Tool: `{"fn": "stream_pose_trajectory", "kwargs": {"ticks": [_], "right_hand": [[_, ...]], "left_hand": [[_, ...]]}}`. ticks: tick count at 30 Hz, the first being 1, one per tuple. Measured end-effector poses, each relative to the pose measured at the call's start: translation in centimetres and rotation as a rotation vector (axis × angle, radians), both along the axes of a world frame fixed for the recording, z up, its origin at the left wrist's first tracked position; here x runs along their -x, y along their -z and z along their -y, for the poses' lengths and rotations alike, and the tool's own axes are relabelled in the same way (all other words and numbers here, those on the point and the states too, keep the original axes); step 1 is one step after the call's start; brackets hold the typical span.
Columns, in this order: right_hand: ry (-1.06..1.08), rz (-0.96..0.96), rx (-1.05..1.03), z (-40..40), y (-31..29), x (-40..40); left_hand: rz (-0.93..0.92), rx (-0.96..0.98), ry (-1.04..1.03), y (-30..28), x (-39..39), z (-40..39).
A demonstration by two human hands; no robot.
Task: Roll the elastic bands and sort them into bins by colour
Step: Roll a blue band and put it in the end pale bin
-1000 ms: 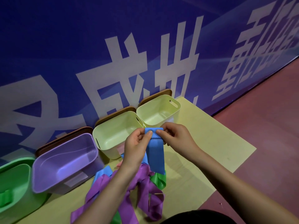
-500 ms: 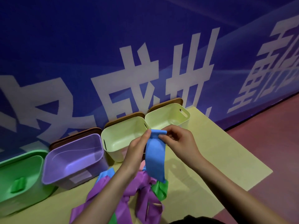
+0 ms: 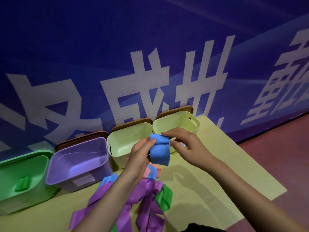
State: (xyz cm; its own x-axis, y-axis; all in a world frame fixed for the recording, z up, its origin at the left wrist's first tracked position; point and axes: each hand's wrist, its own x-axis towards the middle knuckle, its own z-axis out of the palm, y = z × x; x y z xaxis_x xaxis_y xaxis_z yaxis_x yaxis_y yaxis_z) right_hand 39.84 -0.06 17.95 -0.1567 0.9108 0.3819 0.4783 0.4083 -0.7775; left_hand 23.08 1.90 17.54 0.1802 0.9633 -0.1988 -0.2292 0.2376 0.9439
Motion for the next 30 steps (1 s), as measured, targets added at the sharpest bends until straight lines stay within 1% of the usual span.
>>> {"fn": "stream_pose_trajectory", "kwargs": {"ticks": [2,3,6,8,11,15,18,21,23,24,27,29,30], "right_hand": [[0.08,-0.193,0.165,0.2,0.1,0.7],[0.111,-0.254,0.231,0.2,0.1,1.0],[0.147,-0.341,0.331,0.3,0.5,1.4],[0.166,-0.395,0.342,0.8,0.9,1.5],[0.194,-0.42,0.346,1.5,1.4,1.7],[0.218,-0.469,0.343,2.6,1.4,1.6],[0.24,-0.457,0.305,3.6,1.4,1.7],[0.262,-0.432,0.259,4.5,1.2,1.9],[0.269,-0.457,0.252,5.0,1.0,2.1],[0.276,-0.48,0.258,5.1,1.0,2.2],[0.324,-0.546,0.269,5.3,1.3,2.4],[0.371,-0.534,0.246,5.3,1.6,2.4],[0.39,-0.516,0.234,5.4,1.7,2.4]], "left_hand": [[-0.042,-0.046,0.028,0.0,-0.1,0.4],[-0.073,-0.077,0.041,0.1,-0.2,0.6],[-0.162,-0.16,0.068,0.3,-0.3,1.1],[-0.188,-0.184,0.082,0.3,-0.2,1.3],[-0.209,-0.215,0.118,0.4,-0.2,1.5],[-0.277,-0.311,0.127,0.6,-0.4,1.9],[-0.322,-0.414,0.137,0.8,-0.6,2.2],[-0.318,-0.484,0.145,1.0,-0.6,2.6],[-0.275,-0.443,0.137,1.1,-0.6,2.8],[-0.241,-0.391,0.146,1.1,-0.5,2.9],[-0.134,-0.144,0.244,1.1,-0.5,3.0],[-0.079,0.015,0.302,1.2,-0.4,3.3],[-0.072,0.06,0.31,1.4,-0.3,3.3]]}}
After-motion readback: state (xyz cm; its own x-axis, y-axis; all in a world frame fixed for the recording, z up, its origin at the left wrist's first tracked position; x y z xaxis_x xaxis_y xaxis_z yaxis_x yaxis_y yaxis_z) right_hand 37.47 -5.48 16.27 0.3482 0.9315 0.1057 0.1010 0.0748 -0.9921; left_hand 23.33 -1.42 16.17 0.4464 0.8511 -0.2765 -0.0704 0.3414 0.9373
